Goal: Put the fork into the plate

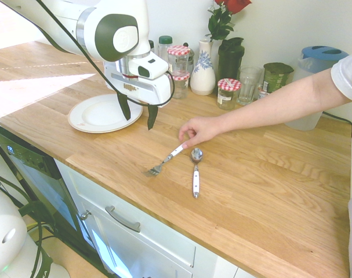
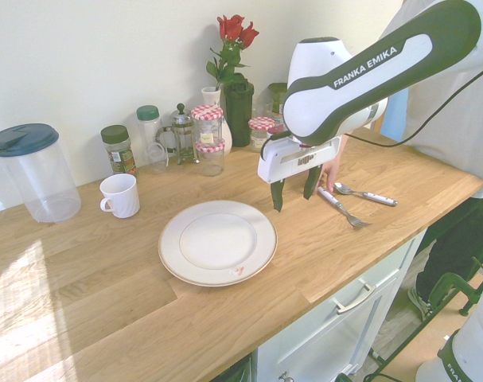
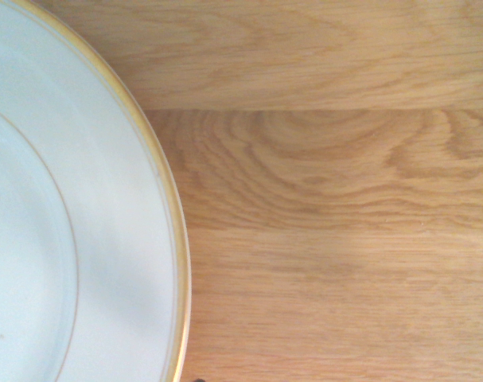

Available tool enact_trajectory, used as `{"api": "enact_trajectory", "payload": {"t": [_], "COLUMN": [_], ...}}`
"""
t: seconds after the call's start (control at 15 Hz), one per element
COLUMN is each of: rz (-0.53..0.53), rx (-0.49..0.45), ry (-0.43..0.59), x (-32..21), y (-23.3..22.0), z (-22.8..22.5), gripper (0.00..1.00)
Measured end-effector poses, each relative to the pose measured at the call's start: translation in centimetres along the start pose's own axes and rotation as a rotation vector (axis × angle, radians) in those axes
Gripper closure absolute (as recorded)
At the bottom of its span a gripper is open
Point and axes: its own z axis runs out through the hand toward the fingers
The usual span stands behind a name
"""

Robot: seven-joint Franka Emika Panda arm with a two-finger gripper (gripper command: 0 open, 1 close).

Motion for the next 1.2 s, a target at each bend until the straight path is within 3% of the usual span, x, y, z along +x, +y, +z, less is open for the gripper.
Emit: {"api": "enact_trajectory", "payload": {"t": [0.53,0.8,1.2], "rz": [-0.05,-0.011,0.076], "rx": [-0.063,-0.085,-0.146], "ry": [0.114,0.185,0.186], "x": [1.7,3.9,5.9], "y": [1.1,3.0,7.5], "z": [-0.4,-1.2,0.9], "gripper": [0.0,0.0,0.0]}}
